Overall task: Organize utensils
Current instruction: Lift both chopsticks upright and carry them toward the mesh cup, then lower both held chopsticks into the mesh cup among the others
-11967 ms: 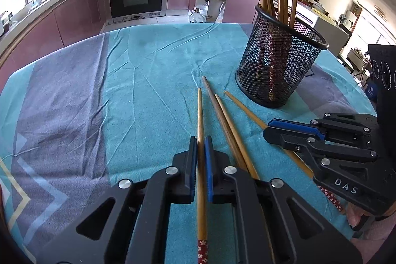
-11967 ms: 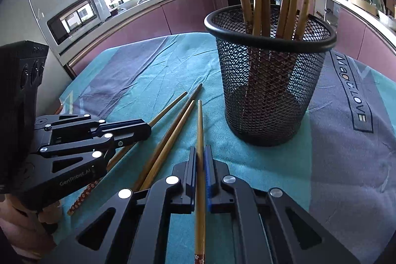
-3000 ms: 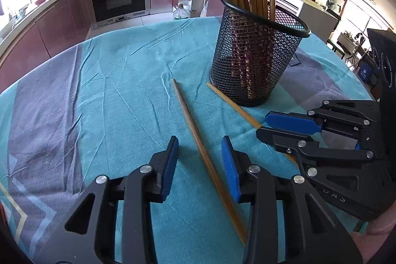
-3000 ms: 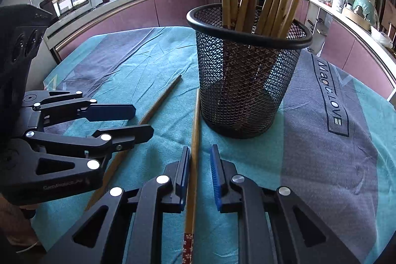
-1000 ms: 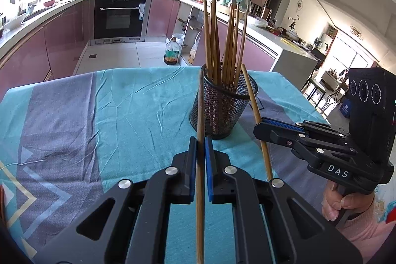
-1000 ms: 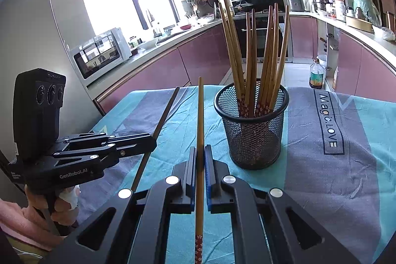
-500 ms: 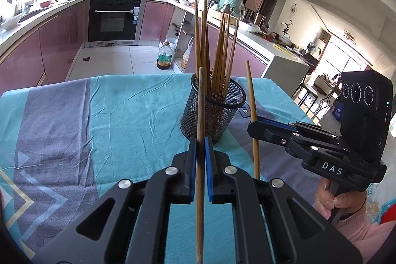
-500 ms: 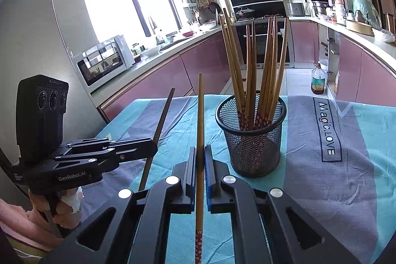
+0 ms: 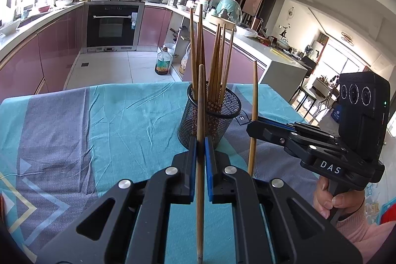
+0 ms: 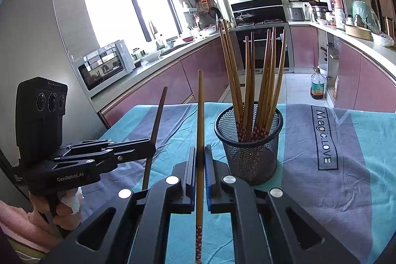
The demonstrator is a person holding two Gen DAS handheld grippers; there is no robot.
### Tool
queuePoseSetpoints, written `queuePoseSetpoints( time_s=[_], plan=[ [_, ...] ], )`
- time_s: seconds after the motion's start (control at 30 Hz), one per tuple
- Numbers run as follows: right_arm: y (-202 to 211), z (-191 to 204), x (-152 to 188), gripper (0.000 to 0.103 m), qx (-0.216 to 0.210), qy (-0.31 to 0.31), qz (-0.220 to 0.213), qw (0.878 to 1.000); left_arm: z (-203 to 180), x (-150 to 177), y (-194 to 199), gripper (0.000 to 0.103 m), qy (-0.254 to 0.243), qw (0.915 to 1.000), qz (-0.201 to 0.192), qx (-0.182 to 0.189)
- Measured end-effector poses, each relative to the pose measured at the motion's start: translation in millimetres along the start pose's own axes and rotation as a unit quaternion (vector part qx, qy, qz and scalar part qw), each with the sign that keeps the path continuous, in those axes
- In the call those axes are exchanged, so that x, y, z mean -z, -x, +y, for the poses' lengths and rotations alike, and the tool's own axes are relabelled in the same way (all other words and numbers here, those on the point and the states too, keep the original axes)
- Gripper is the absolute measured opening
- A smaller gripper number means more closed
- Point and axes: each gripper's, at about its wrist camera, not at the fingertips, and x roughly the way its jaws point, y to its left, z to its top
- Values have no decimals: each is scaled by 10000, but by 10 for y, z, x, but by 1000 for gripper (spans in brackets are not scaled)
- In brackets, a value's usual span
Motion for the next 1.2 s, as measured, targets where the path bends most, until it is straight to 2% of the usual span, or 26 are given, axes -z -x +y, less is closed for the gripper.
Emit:
queuePoseSetpoints(
  time_s=[1.2],
  plan=[
    [182,-76,-209,5,82,32,-441,9990,-98,-201,135,7,-139,9993,-340,30]
  ],
)
